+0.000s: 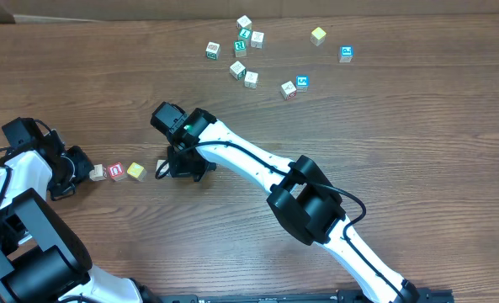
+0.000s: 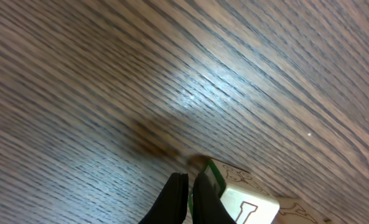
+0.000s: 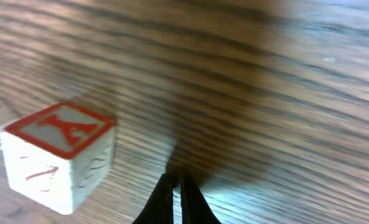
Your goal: Form a horizontal line
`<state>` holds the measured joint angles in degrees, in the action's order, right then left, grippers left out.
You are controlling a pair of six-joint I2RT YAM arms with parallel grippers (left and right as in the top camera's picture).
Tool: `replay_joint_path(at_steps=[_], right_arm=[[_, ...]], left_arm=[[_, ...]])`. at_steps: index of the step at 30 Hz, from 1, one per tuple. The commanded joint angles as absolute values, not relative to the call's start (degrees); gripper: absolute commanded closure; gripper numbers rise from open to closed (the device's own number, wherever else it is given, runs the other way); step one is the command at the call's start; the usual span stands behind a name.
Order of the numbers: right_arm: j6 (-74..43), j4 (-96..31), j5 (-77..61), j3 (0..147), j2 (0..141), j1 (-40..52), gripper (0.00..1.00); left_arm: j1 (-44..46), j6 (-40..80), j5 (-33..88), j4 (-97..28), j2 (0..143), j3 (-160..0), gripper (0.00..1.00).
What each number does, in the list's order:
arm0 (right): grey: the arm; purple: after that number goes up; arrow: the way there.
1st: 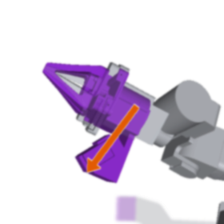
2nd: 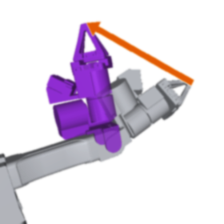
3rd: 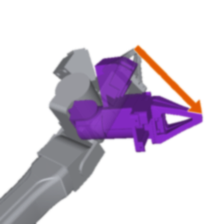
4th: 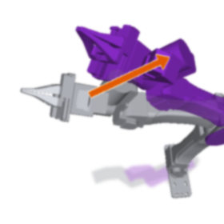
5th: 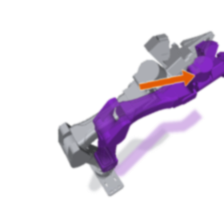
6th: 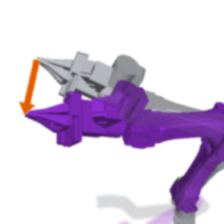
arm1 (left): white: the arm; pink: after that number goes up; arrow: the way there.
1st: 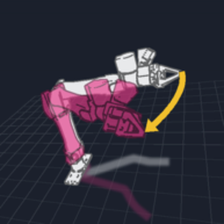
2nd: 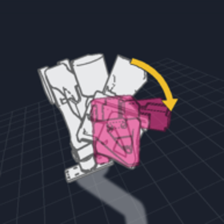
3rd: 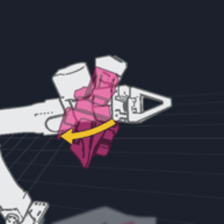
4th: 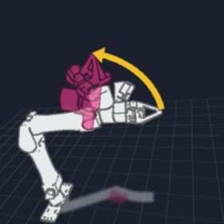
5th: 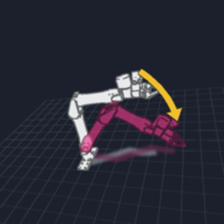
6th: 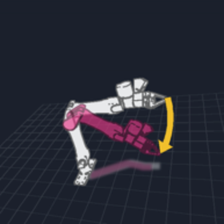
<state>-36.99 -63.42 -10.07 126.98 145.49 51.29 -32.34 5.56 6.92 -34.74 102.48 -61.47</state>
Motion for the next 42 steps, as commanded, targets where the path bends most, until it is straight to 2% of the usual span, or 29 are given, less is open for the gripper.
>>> replay_joint_path(at_steps=[1, 27, 42], right_arm=[[-34.7, -62.6, -12.5, 125.7, 145.3, 51.4, 0.96], [-16.2, -59.6, -16.8, 125.7, 145.3, 51.4, 0.96], [-14.5, -58.6, -20.7, 125.7, 145.3, 51.4, 0.95]], left_arm=[[-32.4, 3.8, 9.6, -35.2, 103.5, -61.0, 0.96], [-32.1, 3.9, 16.6, -34.0, 103.5, -61.0, 0.96], [-29.1, 3.8, 16.5, -34.0, 103.5, -61.0, 0.96]])
